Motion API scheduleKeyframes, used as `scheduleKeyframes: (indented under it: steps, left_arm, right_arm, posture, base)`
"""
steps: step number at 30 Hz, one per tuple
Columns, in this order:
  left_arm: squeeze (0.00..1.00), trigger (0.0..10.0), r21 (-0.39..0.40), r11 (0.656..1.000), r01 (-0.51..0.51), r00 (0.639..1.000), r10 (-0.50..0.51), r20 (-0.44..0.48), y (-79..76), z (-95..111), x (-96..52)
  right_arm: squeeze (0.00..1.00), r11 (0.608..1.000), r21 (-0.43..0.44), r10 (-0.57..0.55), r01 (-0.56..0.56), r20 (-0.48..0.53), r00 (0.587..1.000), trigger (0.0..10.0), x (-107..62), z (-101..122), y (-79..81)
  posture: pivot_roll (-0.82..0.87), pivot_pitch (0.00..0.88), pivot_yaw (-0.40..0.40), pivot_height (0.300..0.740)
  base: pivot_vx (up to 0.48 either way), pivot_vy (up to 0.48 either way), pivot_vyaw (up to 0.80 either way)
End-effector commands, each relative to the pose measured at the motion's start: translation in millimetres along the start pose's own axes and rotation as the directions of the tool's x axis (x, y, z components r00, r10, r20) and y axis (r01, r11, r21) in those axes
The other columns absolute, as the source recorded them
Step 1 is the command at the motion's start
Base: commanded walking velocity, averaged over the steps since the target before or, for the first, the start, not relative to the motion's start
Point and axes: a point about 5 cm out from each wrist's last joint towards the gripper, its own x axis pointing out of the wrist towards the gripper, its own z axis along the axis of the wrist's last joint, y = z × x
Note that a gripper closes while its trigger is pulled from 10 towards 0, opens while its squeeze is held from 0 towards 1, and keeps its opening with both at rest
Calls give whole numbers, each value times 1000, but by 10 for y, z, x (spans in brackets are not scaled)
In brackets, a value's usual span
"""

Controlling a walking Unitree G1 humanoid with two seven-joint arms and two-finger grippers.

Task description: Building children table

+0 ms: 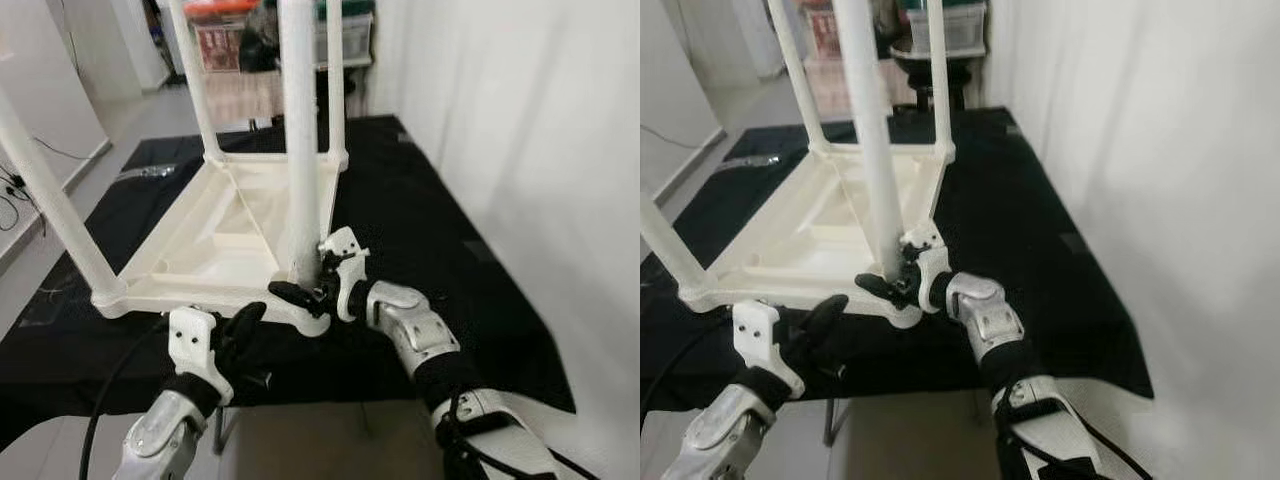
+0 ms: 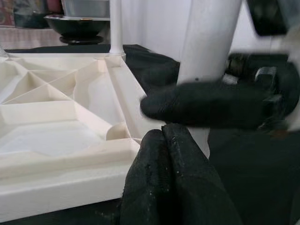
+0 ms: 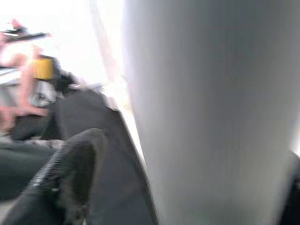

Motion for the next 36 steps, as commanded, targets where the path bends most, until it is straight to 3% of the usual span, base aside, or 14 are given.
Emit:
scheduleKeyframes:
  steps: [1,7,10,11,12,13,24,30,31,32,33,34,35,36]
  left_arm:
    - [0,10000,-4,1000,0,1000,0,-23,11,-39,-11]
    - [0,10000,-6,1000,-3,1000,2,-21,2,-43,-15]
    - [0,10000,-6,1000,-4,1000,4,-21,-4,-44,-17]
    - [0,10000,-7,1000,-5,1000,5,-21,-7,-45,-18]
    - [0,10000,-7,1000,-5,1000,5,-21,-8,-45,-20]
    - [0,10000,-7,1000,-5,1000,5,-21,-11,-45,-22]
    - [0,10000,-12,1000,-2,1000,2,-20,-21,-44,-22]
    - [0,10000,-12,1000,-2,1000,2,-18,-17,-37,-21]
    - [0,10000,-12,1000,-3,1000,2,-18,-13,-35,-23]
    - [0,10000,-10,1000,-3,1000,3,-19,-6,-33,-30]
    - [0,10000,-10,1000,-3,1000,3,-19,-6,-33,-30]
    - [0,10000,-9,1000,-3,1000,3,-20,4,-32,-35]
    - [0,10000,-9,1000,-3,1000,3,-20,4,-32,-35]
    - [0,10000,-8,1000,-4,1000,4,-19,19,-21,-32]
  right_arm:
    - [0,976,-102,194,-192,13,981,10000,-17,277,-19]
    - [0,918,-116,376,-380,-55,925,10000,-73,456,-135]
    - [0,930,-84,354,-358,-64,933,10000,-45,475,-185]
    - [0,942,-80,321,-327,-76,944,3216,-26,457,-204]
    - [0,950,-71,298,-304,-85,951,3216,-16,434,-218]
    - [0,953,-57,293,-298,-87,952,0,-15,417,-224]
    - [0,953,-41,296,-299,-62,953,0,-86,383,-257]
    - [0,979,-62,192,-192,2,981,0,-213,391,-380]
    - [0,987,-58,150,-149,17,989,0,-250,370,-402]
    - [0,999,-13,-31,32,82,996,0,-224,302,-415]
    - [0,999,-13,-31,32,82,996,0,-224,302,-415]
    - [0,986,35,-168,165,117,979,0,-218,251,-420]
    - [0,986,35,-168,165,117,979,0,-218,251,-420]
    - [0,951,-23,-306,307,51,951,0,-189,-65,-227]
  posture:
    - [-43,0,27,740]
    - [-28,0,20,740]
    - [-19,0,14,740]
    - [-17,0,12,740]
    - [-17,0,12,740]
    - [-18,0,12,740]
    - [-25,0,15,740]
    - [-34,0,20,740]
    - [-36,0,18,740]
    - [-39,0,12,740]
    - [-39,0,12,740]
    - [-45,2,13,740]
    - [-45,2,13,740]
    - [-57,15,28,740]
  base:
    - [0,0,0]
    - [0,0,0]
    - [0,0,0]
    - [0,0,0]
    - [0,0,0]
    - [0,0,0]
    - [0,0,0]
    - [0,0,0]
    - [0,0,0]
    - [0,0,0]
    - [0,0,0]
    - [0,0,0]
    - [0,0,0]
    - [0,0,0]
